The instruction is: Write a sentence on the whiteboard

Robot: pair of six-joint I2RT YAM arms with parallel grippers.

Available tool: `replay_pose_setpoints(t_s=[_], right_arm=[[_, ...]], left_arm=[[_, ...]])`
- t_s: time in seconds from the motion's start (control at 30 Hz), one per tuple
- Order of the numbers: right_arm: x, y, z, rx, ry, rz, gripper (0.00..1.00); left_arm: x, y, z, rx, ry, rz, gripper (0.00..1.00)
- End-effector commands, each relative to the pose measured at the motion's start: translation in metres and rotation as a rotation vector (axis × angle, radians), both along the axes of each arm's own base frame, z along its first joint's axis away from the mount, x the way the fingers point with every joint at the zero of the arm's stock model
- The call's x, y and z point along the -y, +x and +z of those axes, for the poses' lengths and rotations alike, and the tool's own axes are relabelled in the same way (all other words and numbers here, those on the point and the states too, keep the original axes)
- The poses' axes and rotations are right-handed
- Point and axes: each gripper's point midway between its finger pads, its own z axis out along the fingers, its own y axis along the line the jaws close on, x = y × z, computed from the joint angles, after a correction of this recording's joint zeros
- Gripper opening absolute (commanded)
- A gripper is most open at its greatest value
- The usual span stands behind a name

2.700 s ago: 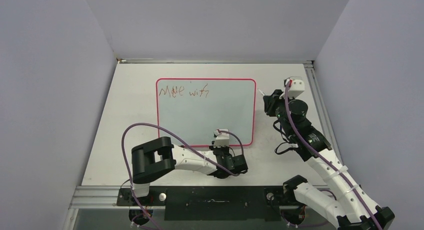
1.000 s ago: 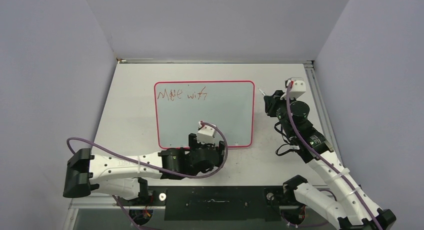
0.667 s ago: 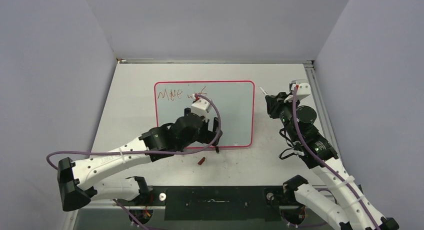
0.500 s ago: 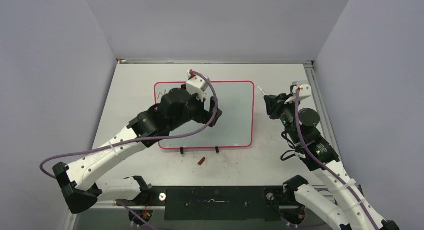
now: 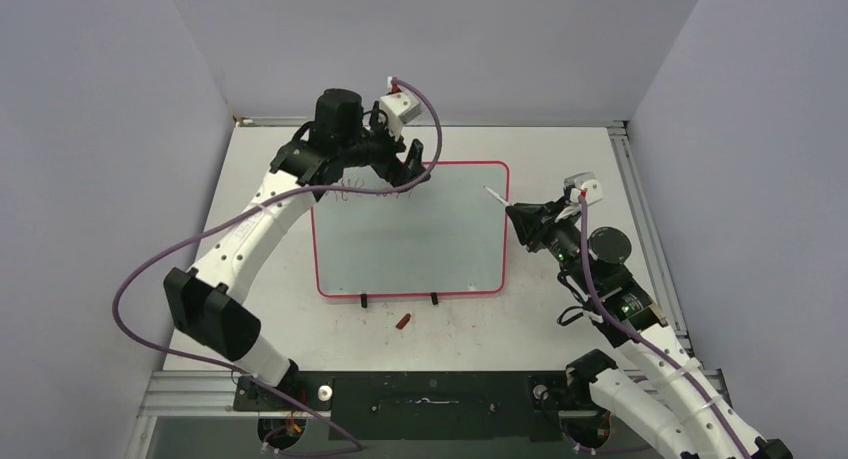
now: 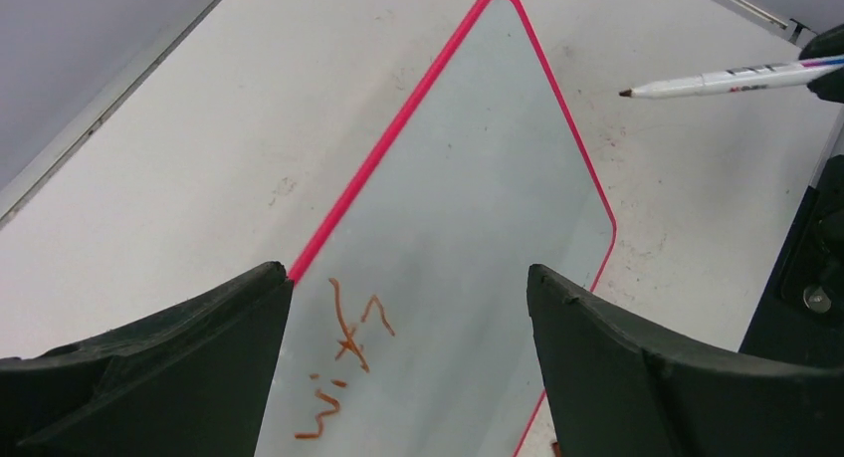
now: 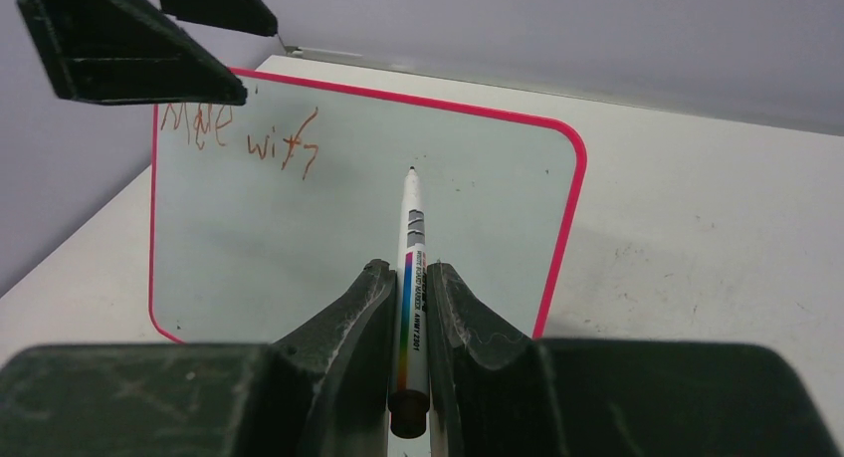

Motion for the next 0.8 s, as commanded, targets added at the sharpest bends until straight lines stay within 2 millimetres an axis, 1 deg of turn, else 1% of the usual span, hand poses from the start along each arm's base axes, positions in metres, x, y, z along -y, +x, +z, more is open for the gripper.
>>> replay_pose_setpoints(t_s=[0.0, 0.07, 0.1, 0.13, 0.2, 0.23, 0.3, 0.4, 0.63, 0.67, 0.7, 0.77], right_arm=[[-0.004, -0.005, 0.031, 0.092, 0.071, 0.024, 0.05], [-0.002, -0.005, 0.031, 0.085, 0.077, 0.011, 0.05], [-0.001, -0.004, 0.030, 0.082, 0.078, 0.004, 0.05], [0.000, -0.004, 0.029, 0.080, 0.079, -0.001, 0.05], [0.002, -0.003, 0.027, 0.073, 0.078, -0.015, 0.05], [0.002, -0.002, 0.025, 0.067, 0.078, -0.019, 0.05], [0.002, -0.002, 0.025, 0.062, 0.080, -0.022, 0.05], [0.002, -0.002, 0.025, 0.059, 0.086, -0.025, 0.05], [0.004, -0.001, 0.020, 0.044, 0.082, -0.037, 0.05], [0.003, -0.002, 0.019, 0.042, 0.083, -0.033, 0.05], [0.003, -0.002, 0.018, 0.039, 0.081, -0.030, 0.05], [0.002, -0.002, 0.016, 0.034, 0.081, -0.027, 0.05]], left_arm=[[0.003, 0.025, 0.033, 0.068, -0.061, -0.169, 0.87], [0.001, 0.039, 0.028, 0.012, -0.082, -0.184, 0.87], [0.001, 0.042, 0.024, -0.009, -0.070, -0.194, 0.87], [0.002, 0.048, 0.013, -0.040, -0.049, -0.199, 0.87], [0.005, 0.052, 0.004, -0.079, -0.031, -0.222, 0.87], [0.007, 0.050, -0.004, -0.118, -0.026, -0.243, 0.86], [0.011, 0.053, -0.015, -0.165, -0.021, -0.263, 0.86], [0.015, 0.055, -0.027, -0.219, -0.022, -0.285, 0.86], [0.017, 0.051, -0.046, -0.294, -0.021, -0.306, 0.85], [0.017, 0.049, -0.049, -0.309, -0.019, -0.308, 0.81], [0.016, 0.046, -0.052, -0.324, -0.018, -0.315, 0.72], [0.015, 0.040, -0.059, -0.355, -0.017, -0.329, 0.62]])
